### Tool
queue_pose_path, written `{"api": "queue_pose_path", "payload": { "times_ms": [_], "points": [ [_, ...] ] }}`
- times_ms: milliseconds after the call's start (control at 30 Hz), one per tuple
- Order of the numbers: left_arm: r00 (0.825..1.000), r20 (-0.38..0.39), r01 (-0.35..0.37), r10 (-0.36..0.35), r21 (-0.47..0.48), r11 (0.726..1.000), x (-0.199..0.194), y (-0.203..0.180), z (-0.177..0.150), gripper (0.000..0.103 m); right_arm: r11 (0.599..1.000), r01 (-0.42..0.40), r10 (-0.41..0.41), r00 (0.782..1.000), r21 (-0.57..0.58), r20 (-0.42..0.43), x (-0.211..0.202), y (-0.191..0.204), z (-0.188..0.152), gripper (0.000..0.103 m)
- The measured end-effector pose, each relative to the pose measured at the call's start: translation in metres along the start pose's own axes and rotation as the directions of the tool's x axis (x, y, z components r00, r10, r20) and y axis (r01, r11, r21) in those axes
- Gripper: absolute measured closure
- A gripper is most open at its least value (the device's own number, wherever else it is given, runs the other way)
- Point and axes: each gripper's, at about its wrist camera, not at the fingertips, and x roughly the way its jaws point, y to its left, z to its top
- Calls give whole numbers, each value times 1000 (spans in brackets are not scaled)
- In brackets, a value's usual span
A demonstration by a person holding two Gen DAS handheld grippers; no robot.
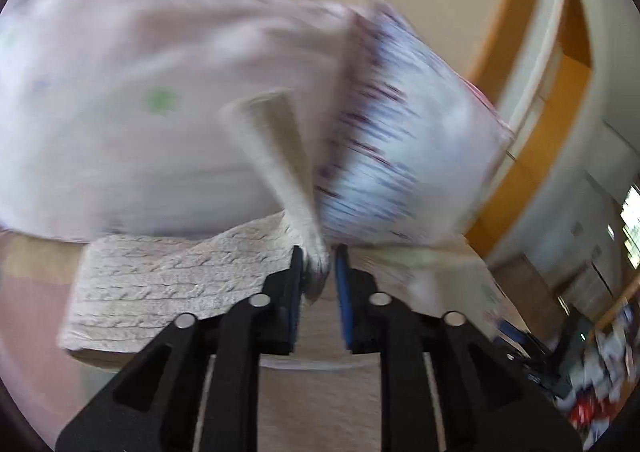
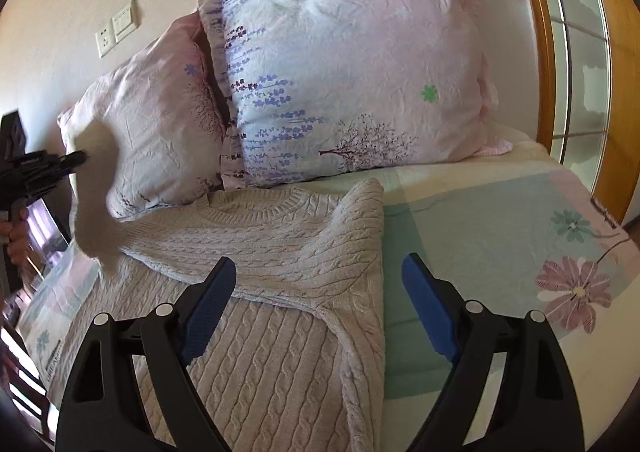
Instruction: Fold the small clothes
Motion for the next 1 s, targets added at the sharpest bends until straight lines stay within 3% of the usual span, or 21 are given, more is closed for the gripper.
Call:
{"api": "queue_pose_path", "payload": {
  "times_ms": [33, 100, 167, 200, 267, 367, 433, 533, 700, 833, 933, 1000],
  "points": [
    [997, -66, 37, -34, 49, 998, 24, -28, -9, 55, 1000, -1, 1, 1000, 7, -9, 1, -1, -2, 16],
    [981, -195, 34, -10, 120, 992, 58, -60, -32, 55, 1000, 4, -3, 999, 26, -41, -4, -5, -8, 16],
    [974, -227, 16, 15, 134, 991, 51, -56, -49, 54, 1000, 8, -7, 999, 30, -49, -17, -12, -15, 16],
    [977, -211, -10, 37, 128, 992, 36, -45, -54, 52, 999, 18, -16, 998, 37, -57, -28, -18, -21, 16],
    [981, -162, -87, 102, 94, 992, -5, -13, -69, 37, 997, 5, 2, 996, 79, -89, -41, -31, -32, 16],
    [959, -176, -223, 224, 28, 975, -52, 43, -97, 36, 974, -73, 108, 981, 212, -161, -52, -52, -55, 27],
    [948, -226, -244, 225, -59, 968, -74, 69, -123, 36, 944, -121, 189, 961, 306, -203, -55, -60, -74, 43],
    [946, -284, -216, 159, -181, 959, -91, 88, -165, 38, 908, -151, 255, 939, 392, -229, -60, -63, -98, 51],
    [963, -260, -140, 74, -244, 960, -111, 76, -211, 48, 858, -228, 371, 895, 460, -248, -74, -51, -130, 73],
    [969, -247, -61, -14, -293, 954, -115, 57, -231, 66, 778, -331, 520, 816, 534, -252, -80, -36, -158, 91],
    [967, -246, -24, -60, -322, 946, -114, 49, -239, 81, 753, -377, 557, 801, 539, -218, -82, -29, -162, 94],
    [969, -240, -19, -60, -312, 950, -111, 48, -234, 93, 718, -433, 593, 791, 544, -154, -82, -27, -152, 94]
  ]
}}
